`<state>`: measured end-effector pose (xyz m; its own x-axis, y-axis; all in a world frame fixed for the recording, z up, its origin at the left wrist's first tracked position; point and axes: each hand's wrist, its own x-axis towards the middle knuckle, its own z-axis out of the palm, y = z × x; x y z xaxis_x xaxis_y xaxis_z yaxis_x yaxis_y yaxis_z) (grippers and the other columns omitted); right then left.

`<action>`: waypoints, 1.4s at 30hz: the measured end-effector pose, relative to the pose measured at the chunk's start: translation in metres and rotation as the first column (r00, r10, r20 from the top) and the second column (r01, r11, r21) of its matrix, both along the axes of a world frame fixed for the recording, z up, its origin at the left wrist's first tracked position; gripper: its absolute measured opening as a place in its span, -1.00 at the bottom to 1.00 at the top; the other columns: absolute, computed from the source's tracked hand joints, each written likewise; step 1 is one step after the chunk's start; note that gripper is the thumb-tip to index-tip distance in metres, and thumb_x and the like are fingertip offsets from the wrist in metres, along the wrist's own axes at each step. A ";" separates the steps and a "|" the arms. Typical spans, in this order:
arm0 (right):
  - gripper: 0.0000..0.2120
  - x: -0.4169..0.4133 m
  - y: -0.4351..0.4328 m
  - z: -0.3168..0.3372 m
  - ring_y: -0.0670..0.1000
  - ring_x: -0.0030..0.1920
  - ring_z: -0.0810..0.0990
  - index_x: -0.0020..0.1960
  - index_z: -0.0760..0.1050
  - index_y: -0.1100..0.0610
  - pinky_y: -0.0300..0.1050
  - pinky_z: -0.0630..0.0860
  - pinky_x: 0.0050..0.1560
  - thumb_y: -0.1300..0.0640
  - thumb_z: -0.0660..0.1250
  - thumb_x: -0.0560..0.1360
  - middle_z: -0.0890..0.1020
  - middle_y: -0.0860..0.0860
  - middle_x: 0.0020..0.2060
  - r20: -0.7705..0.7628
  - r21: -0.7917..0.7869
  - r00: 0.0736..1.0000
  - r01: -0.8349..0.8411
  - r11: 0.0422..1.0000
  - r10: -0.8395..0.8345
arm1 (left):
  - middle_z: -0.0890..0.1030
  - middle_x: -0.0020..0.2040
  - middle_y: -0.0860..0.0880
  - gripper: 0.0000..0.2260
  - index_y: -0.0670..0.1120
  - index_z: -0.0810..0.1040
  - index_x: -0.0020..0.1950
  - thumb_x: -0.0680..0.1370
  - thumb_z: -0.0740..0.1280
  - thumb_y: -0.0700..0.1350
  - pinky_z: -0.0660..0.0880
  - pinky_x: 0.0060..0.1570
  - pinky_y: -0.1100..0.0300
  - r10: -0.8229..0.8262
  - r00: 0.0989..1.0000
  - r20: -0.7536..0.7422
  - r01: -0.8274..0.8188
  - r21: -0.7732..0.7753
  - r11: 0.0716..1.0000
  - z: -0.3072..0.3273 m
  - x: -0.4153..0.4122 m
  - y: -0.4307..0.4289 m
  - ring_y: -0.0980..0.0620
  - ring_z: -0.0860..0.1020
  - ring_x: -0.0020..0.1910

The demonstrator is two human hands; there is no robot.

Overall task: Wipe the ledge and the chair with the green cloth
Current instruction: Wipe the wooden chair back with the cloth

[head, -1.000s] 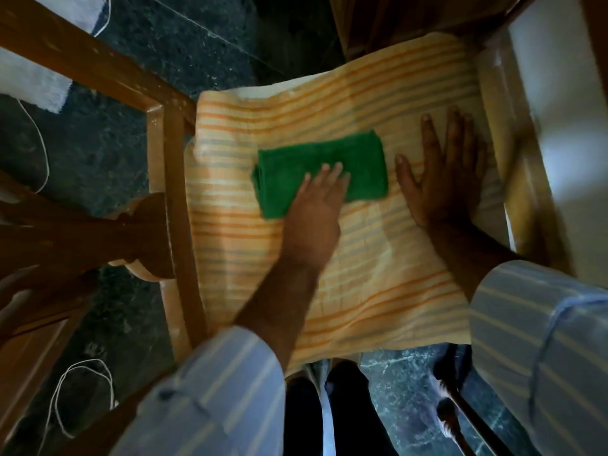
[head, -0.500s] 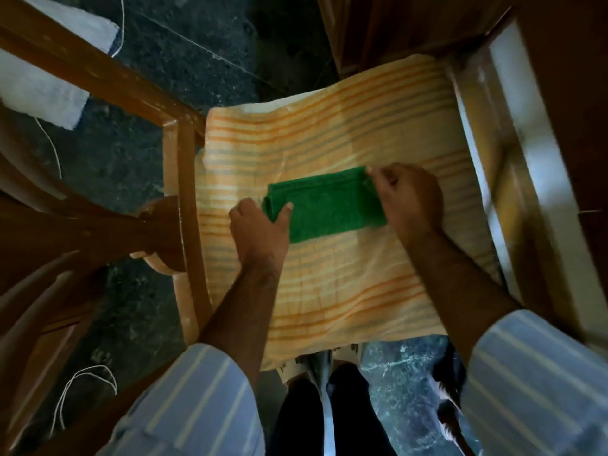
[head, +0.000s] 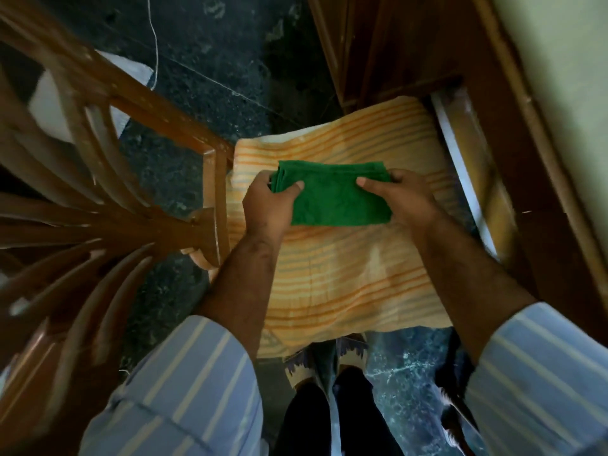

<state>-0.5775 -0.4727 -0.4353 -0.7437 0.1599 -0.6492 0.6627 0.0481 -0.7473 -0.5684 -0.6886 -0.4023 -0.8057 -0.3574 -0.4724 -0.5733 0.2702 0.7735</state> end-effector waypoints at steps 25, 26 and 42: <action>-0.44 0.051 -0.280 0.231 -0.24 0.37 0.36 0.54 0.35 -0.01 -0.42 0.31 0.34 -0.14 0.38 0.60 0.47 -0.03 0.45 -0.577 0.142 0.777 -0.208 0.968 0.252 | 0.67 0.16 -0.02 -0.72 -0.02 0.63 0.20 0.50 0.51 -0.09 0.52 0.09 0.20 -0.397 0.913 -0.092 0.140 -0.844 0.518 0.353 -0.005 -0.178 0.08 0.59 0.09; -0.46 0.056 -0.288 0.235 -0.28 0.42 0.30 0.58 0.30 -0.04 -0.49 0.22 0.37 -0.17 0.28 0.65 0.40 -0.06 0.53 -0.645 0.163 0.700 -0.265 0.950 0.306 | 0.67 0.16 -0.03 -0.72 -0.03 0.63 0.20 0.50 0.50 -0.10 0.52 0.10 0.19 -0.414 0.907 -0.082 0.155 -0.847 0.508 0.350 -0.007 -0.182 0.07 0.60 0.10; -0.46 -0.022 -0.350 0.226 -0.14 0.69 -0.27 0.59 -0.28 -0.47 0.20 -0.10 0.65 -0.41 -0.23 0.64 -0.23 -0.27 0.69 -0.732 0.096 0.593 -0.397 0.913 0.335 | 0.06 0.67 0.01 -0.25 0.00 -0.03 0.66 0.59 -0.14 0.42 0.01 0.60 -0.02 -0.261 0.953 -0.157 0.119 -0.595 0.795 0.290 0.036 -0.187 0.13 0.01 0.63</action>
<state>-0.5996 -0.8225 -0.2096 -0.9592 -0.2550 0.1225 -0.1499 0.0910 -0.9845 -0.5328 -0.8755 -0.1118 -0.9424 -0.3329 -0.0329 -0.2973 0.7882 0.5389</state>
